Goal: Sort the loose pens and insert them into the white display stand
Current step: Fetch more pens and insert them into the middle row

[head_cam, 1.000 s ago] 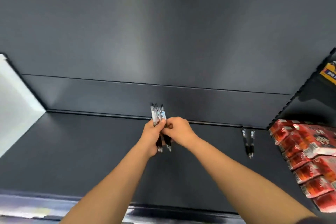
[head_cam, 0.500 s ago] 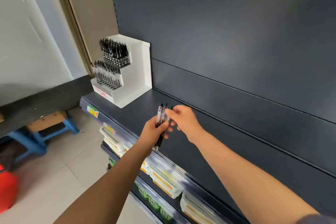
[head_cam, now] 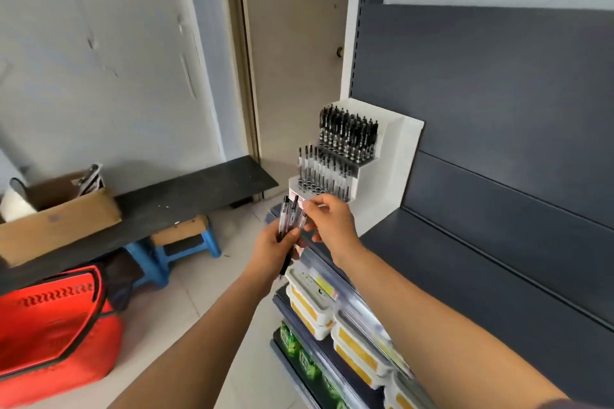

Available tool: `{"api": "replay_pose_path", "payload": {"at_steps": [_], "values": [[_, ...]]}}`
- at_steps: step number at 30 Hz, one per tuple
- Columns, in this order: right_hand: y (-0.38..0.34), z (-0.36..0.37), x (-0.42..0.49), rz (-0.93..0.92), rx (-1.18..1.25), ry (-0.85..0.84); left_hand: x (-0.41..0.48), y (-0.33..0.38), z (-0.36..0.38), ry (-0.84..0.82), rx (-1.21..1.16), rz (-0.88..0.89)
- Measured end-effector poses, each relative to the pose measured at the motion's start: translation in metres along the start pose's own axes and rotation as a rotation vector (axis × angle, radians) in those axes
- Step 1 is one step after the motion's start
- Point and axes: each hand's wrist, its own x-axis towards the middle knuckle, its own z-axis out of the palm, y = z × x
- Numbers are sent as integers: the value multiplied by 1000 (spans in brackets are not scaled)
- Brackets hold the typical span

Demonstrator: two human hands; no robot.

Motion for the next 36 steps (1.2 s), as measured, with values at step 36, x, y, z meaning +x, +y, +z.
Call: {"api": "replay_pose_path", "payload": {"at_steps": [36], "values": [[26,26,245,-346,-1139,293,312,-23,-30,-291,-80,151]]}}
